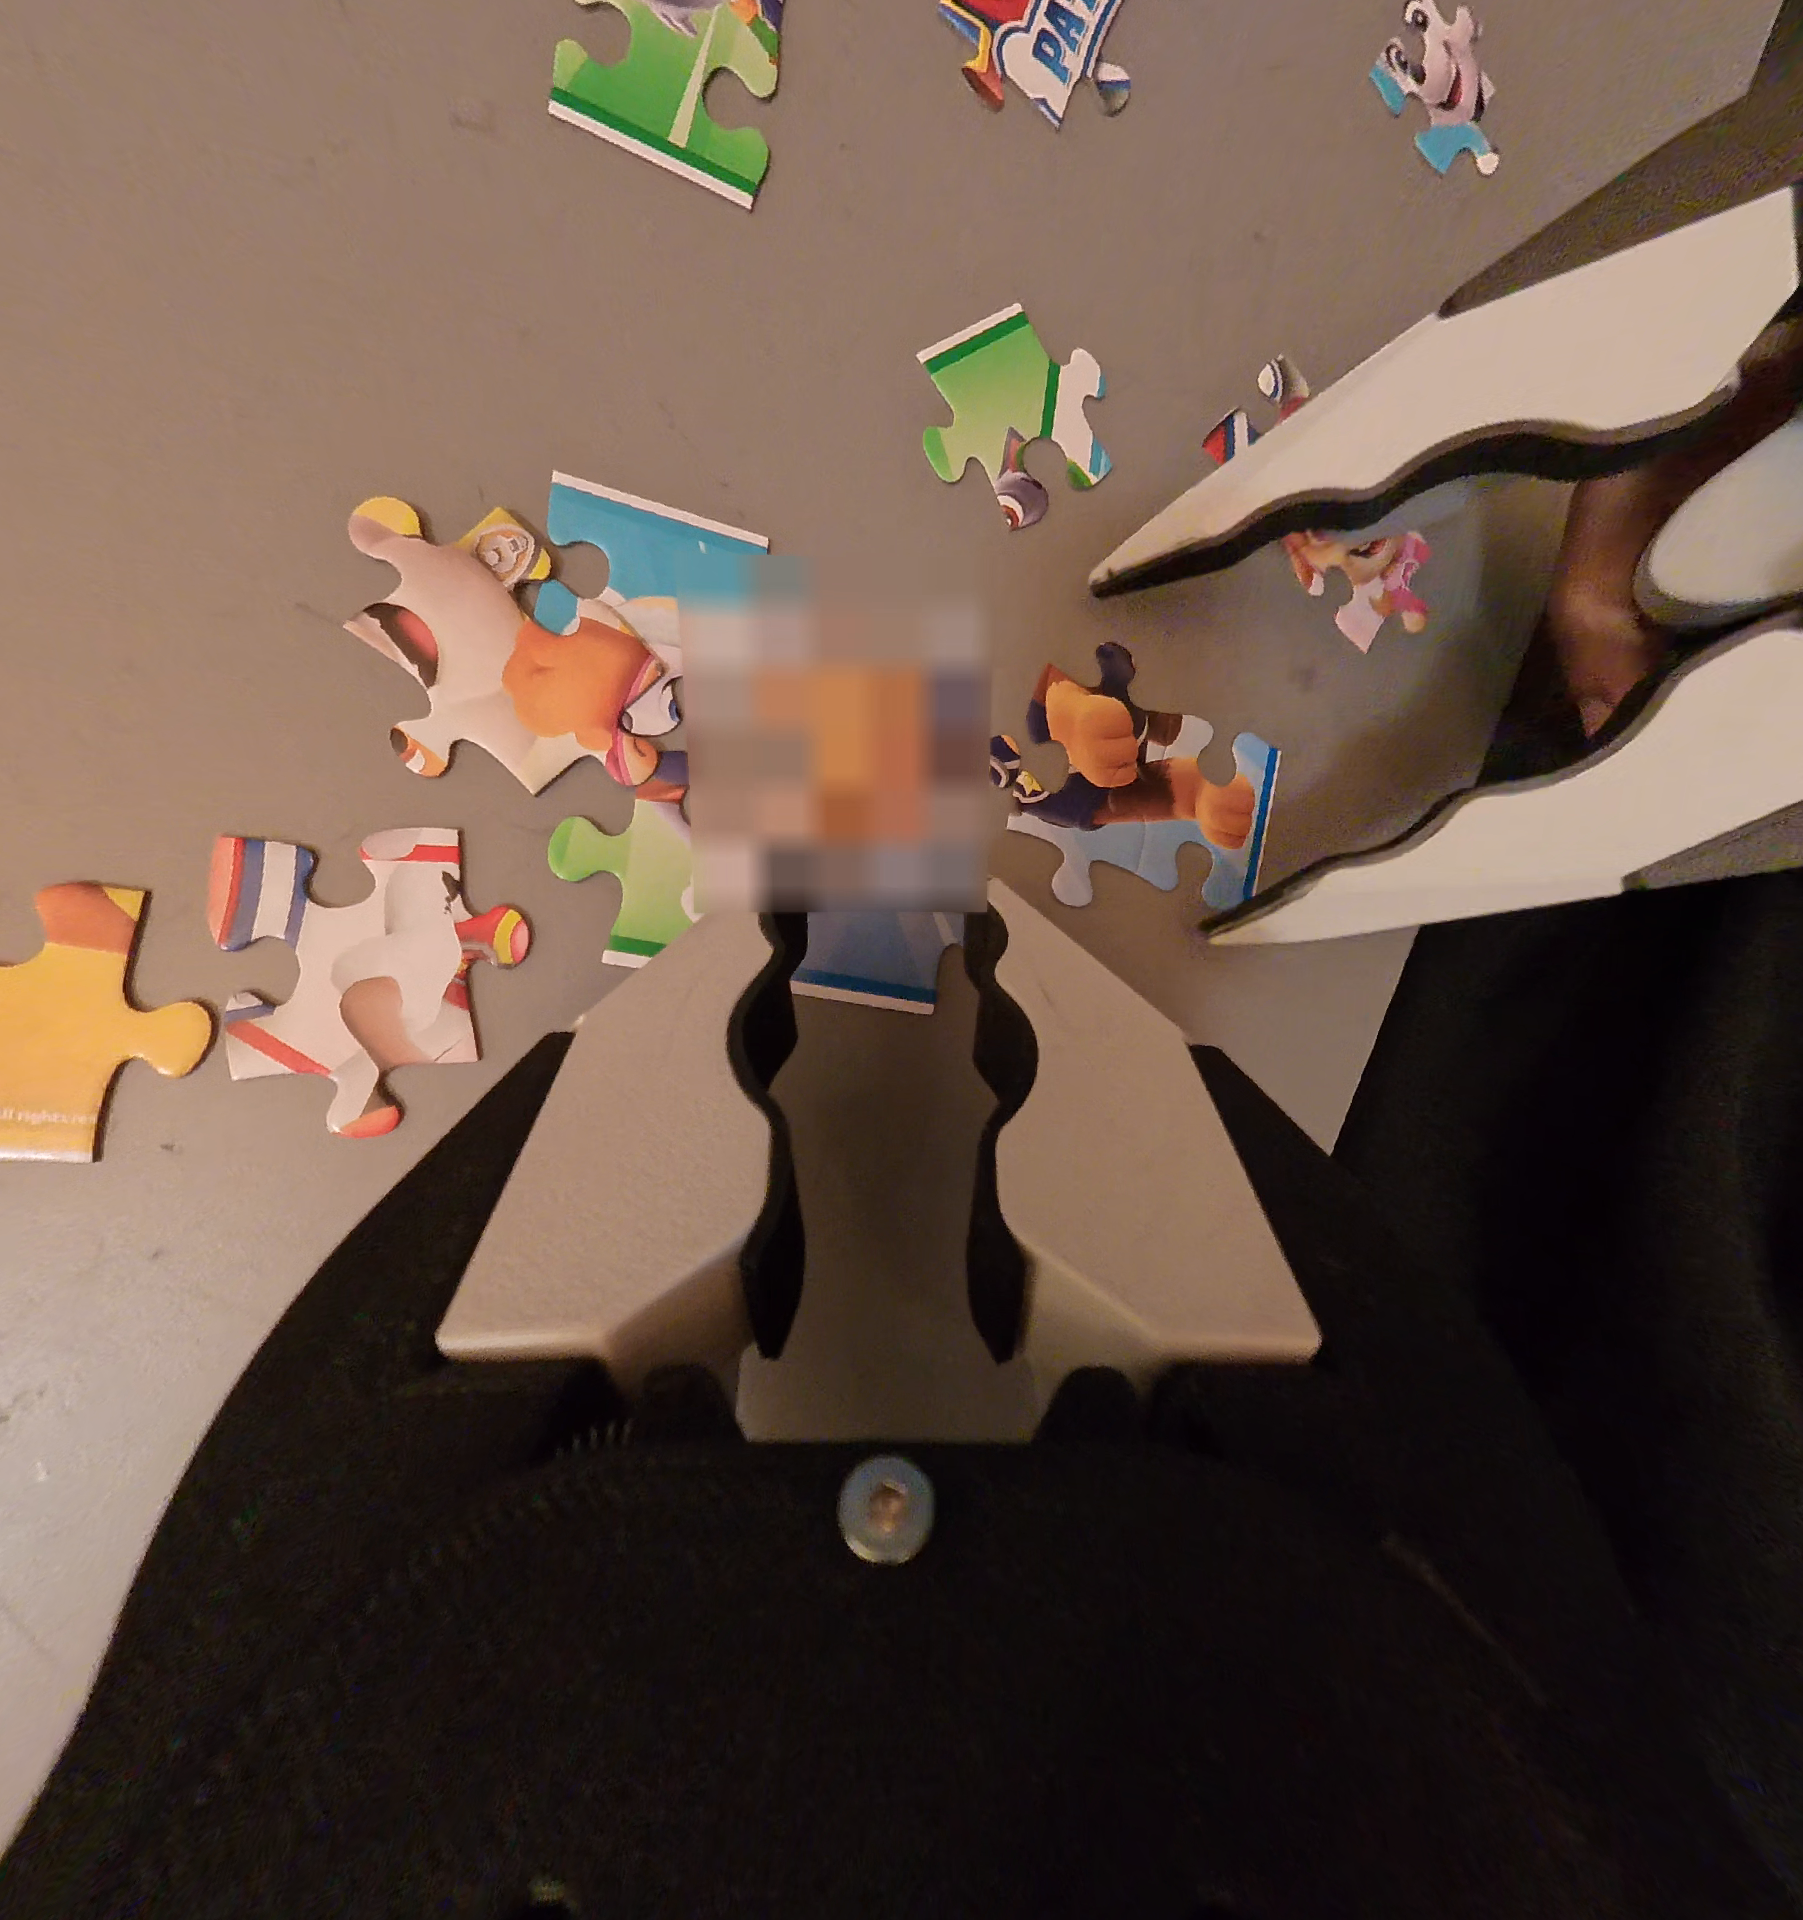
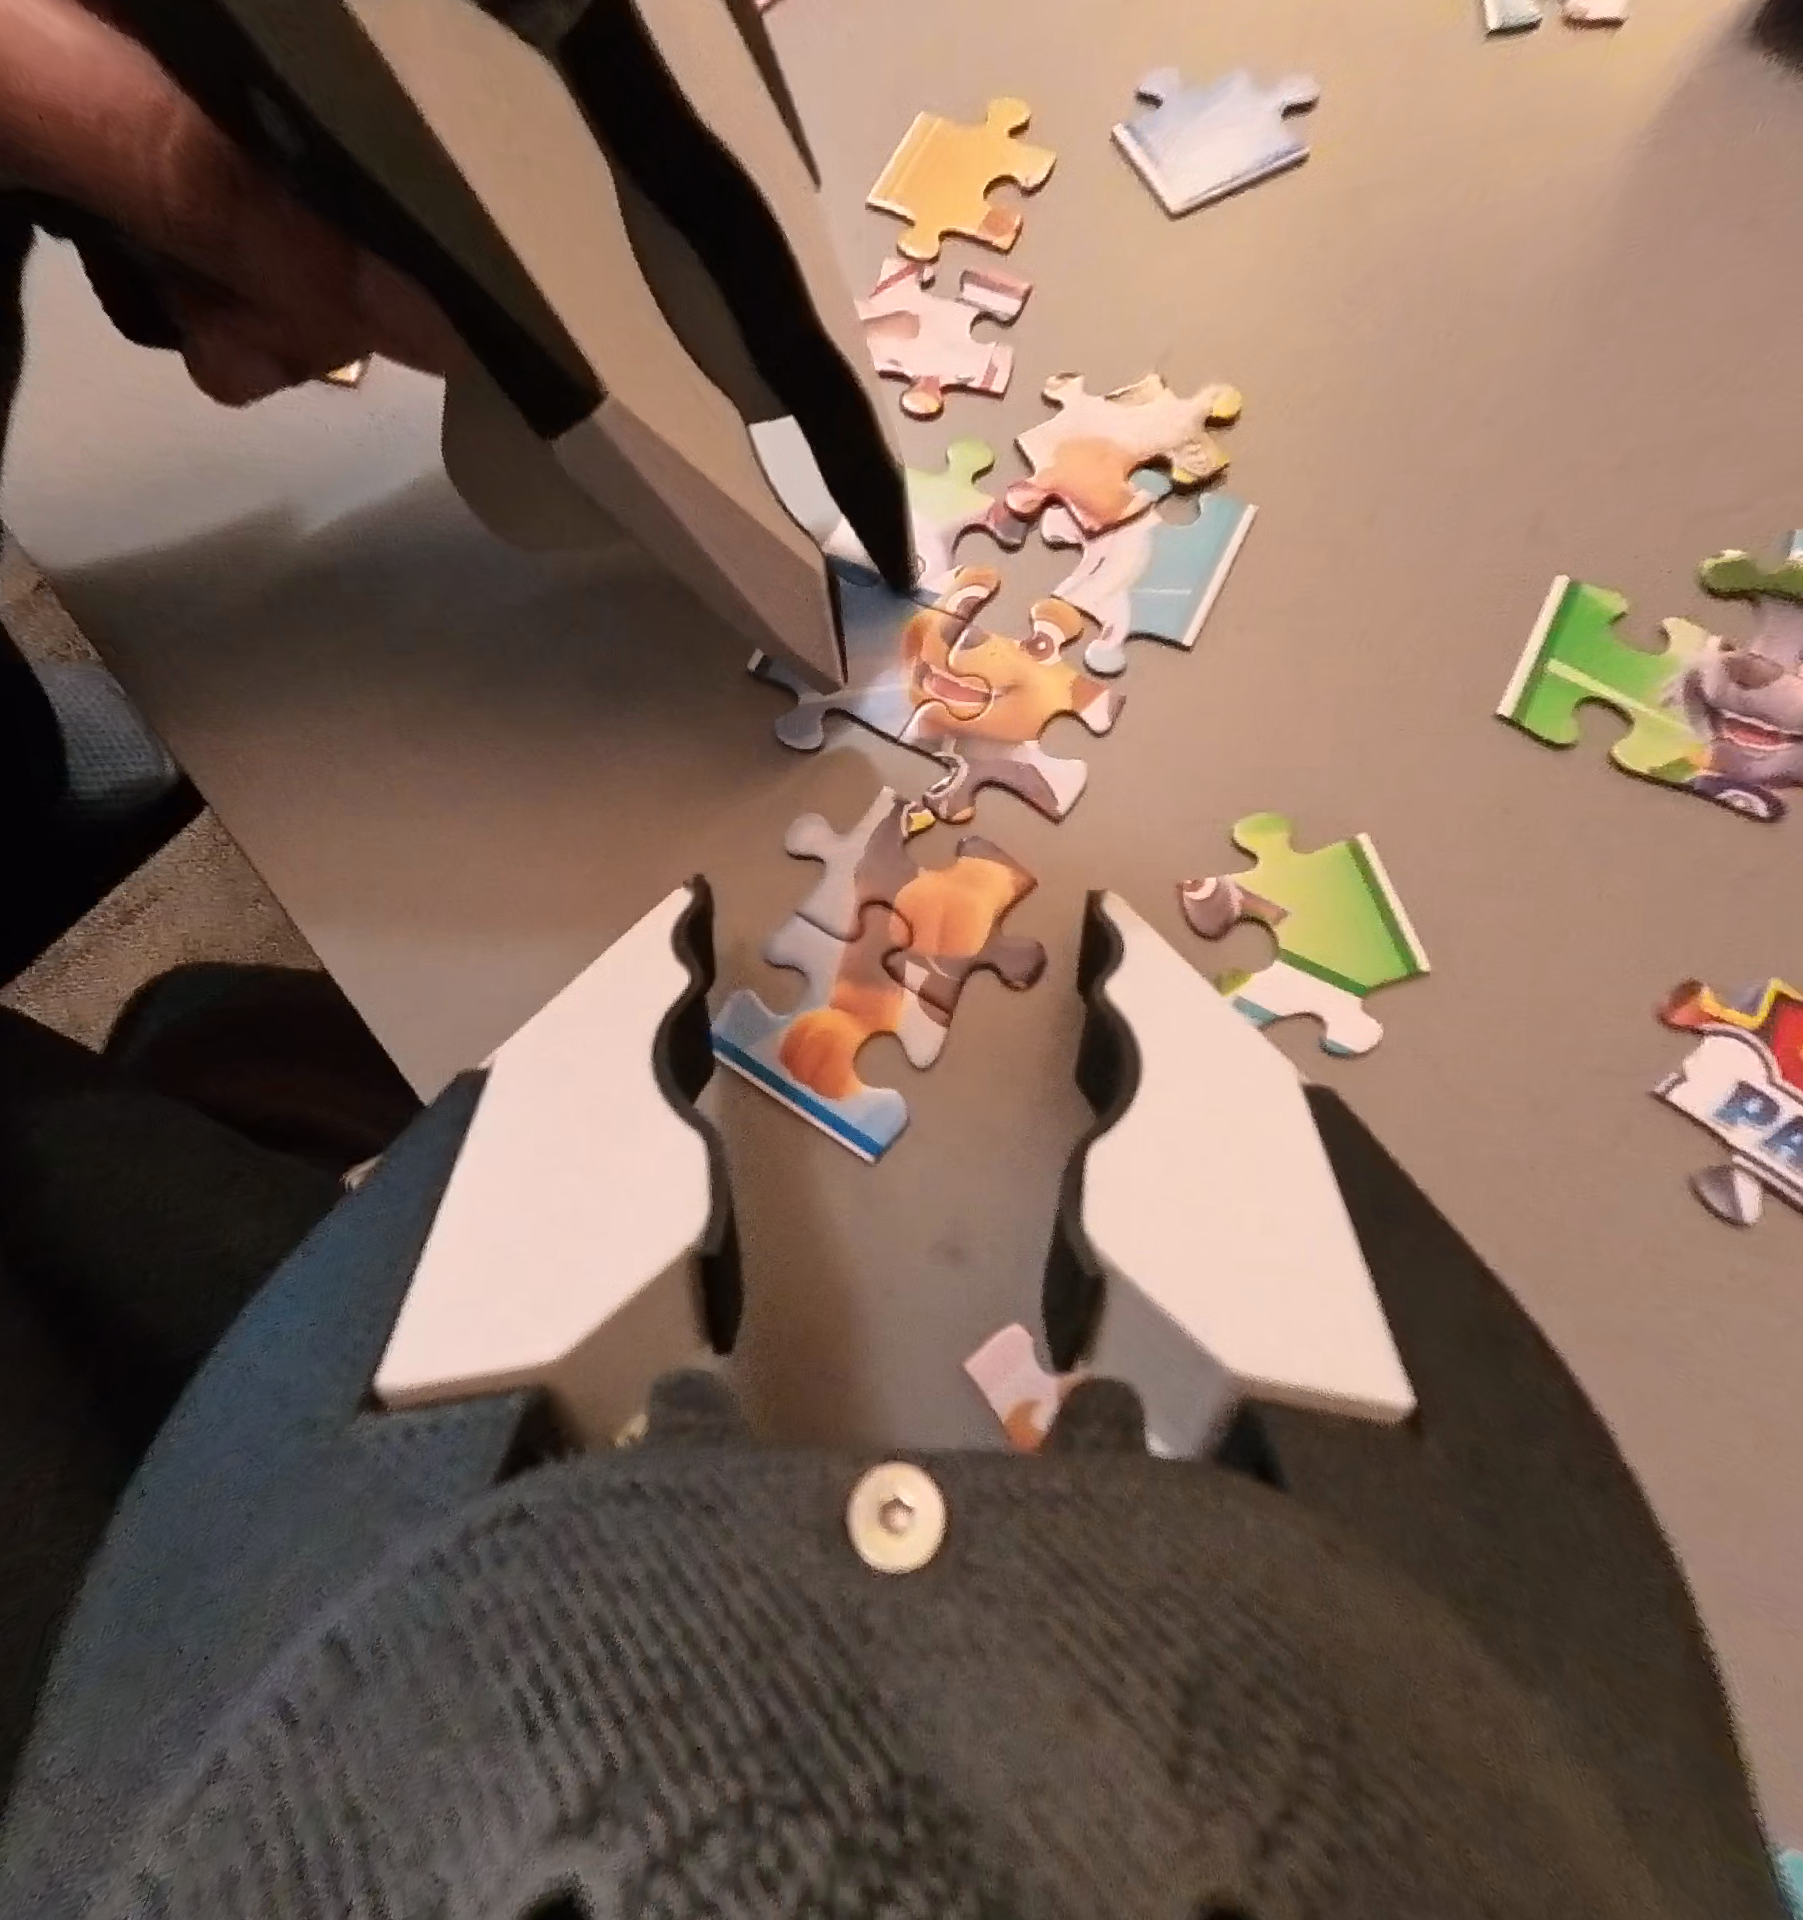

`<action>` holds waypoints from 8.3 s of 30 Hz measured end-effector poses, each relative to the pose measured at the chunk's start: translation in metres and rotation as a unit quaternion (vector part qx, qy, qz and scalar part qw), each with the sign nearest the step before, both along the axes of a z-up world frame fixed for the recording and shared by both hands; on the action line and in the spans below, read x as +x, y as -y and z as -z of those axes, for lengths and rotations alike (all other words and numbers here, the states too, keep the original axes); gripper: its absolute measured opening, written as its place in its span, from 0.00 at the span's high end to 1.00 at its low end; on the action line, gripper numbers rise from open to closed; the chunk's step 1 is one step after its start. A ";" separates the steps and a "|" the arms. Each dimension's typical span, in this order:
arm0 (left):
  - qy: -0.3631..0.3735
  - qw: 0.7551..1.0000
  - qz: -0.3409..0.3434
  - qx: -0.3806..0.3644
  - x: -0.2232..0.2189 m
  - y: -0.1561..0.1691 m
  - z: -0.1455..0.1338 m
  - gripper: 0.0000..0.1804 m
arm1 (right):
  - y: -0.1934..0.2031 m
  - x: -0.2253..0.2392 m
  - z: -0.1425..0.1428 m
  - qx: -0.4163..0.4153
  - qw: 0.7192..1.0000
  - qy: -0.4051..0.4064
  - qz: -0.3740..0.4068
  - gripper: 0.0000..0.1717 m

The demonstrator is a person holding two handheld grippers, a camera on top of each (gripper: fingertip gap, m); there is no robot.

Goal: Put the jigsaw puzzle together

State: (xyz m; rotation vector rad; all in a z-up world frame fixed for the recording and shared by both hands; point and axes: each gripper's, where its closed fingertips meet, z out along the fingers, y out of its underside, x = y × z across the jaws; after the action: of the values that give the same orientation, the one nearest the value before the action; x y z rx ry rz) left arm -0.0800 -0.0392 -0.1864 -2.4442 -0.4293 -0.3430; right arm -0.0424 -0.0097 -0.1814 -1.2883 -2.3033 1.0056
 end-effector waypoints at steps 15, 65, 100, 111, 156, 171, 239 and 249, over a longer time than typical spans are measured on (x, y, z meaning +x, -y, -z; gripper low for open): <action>0.005 1.000 0.000 0.005 -0.001 0.000 0.000 0.86 | 0.003 0.001 0.010 0.036 0.999 -0.003 -0.010 0.73; 0.008 1.000 0.000 0.010 -0.001 0.000 0.000 0.86 | 0.010 -0.017 0.007 0.047 0.999 -0.017 -0.021 0.91; -0.037 0.998 -0.039 0.015 -0.019 0.021 -0.020 0.85 | -0.032 0.003 -0.003 0.018 0.999 -0.008 0.039 0.87; -0.047 0.997 -0.063 -0.018 -0.029 0.042 -0.013 0.85 | -0.008 0.026 0.008 -0.012 1.000 0.026 0.010 0.82; -0.135 0.984 -0.106 0.038 -0.061 -0.008 -0.011 0.84 | -0.014 -0.098 0.010 0.053 0.998 0.012 -0.034 0.79; -0.209 0.966 -0.154 -0.008 -0.089 0.004 -0.001 0.84 | -0.014 -0.142 -0.006 0.095 0.994 -0.049 -0.026 0.85; -0.181 0.868 -0.411 0.211 -0.148 0.158 -0.110 0.83 | -0.019 -0.048 -0.028 0.040 0.998 -0.045 -0.021 0.88; -0.167 0.873 -0.404 0.216 -0.147 0.151 -0.106 0.83 | -0.046 -0.055 -0.048 0.027 0.996 -0.085 0.026 0.89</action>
State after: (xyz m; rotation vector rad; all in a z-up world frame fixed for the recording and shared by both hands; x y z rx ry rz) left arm -0.2273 -0.1899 -0.0802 -1.6485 -1.0305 0.3128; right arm -0.0975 0.0366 -0.1338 -1.1882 -2.1437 0.9877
